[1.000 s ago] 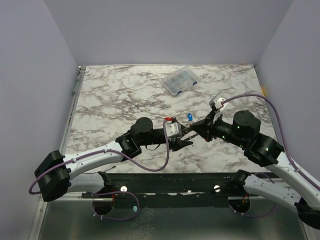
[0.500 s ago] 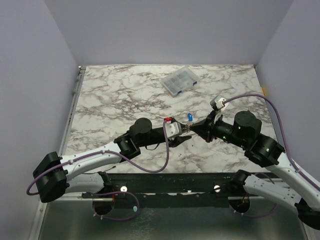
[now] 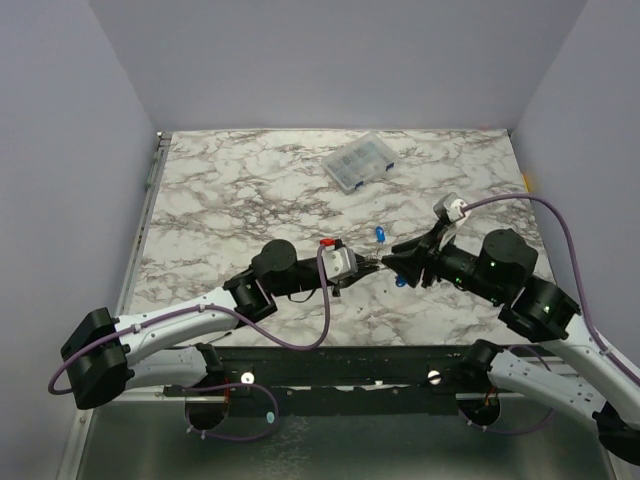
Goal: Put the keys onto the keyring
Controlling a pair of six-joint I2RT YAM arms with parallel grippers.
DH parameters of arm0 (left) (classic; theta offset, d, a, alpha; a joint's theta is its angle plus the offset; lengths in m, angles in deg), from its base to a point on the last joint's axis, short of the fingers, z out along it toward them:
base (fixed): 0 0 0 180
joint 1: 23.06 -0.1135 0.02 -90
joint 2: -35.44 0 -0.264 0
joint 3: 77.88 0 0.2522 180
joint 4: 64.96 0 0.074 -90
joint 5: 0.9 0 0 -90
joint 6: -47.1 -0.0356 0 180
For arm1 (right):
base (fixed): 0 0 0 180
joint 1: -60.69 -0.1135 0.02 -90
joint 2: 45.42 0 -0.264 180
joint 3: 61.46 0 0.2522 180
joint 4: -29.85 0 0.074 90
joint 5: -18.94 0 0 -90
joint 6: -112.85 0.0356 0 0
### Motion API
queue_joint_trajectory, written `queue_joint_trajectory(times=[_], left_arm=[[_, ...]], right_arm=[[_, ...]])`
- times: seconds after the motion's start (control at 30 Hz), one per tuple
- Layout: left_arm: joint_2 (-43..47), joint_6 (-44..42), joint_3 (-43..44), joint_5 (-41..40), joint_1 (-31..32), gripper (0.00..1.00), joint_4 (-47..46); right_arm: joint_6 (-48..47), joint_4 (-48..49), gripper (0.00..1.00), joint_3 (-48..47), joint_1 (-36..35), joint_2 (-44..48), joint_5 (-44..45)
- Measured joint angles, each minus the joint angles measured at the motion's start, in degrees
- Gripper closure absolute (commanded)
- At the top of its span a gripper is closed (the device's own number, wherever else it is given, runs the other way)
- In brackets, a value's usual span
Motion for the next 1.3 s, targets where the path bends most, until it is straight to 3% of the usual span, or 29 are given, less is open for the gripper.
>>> queue_joint_trajectory(times=[0.13, 0.33, 0.57, 0.73, 1.3], left_arm=[[0.09, -0.02, -0.24, 0.26, 0.0, 1.0, -0.07], [0.13, -0.52, -0.46, 4.0, 0.0, 1.0, -0.5], [0.13, -1.18, -1.03, 13.27, 0.0, 1.0, -0.72], [0.2, -1.9, -1.62, 15.65, 0.0, 1.0, -0.61], [1.53, -3.23, -2.25, 15.32, 0.0, 1.0, 0.24]], right_arm=[[-0.37, -0.31, 0.47, 0.0, 0.0, 4.74, 1.81], [-3.69, 1.14, 0.48, -0.04, 0.0, 10.32, -3.82], [-10.21, 0.46, 0.68, -0.2, 0.0, 2.64, -14.78], [-12.94, -0.17, 0.79, -0.15, 0.0, 0.13, -18.8], [-13.35, 0.04, 0.82, 1.01, 0.0, -0.26, -23.15]])
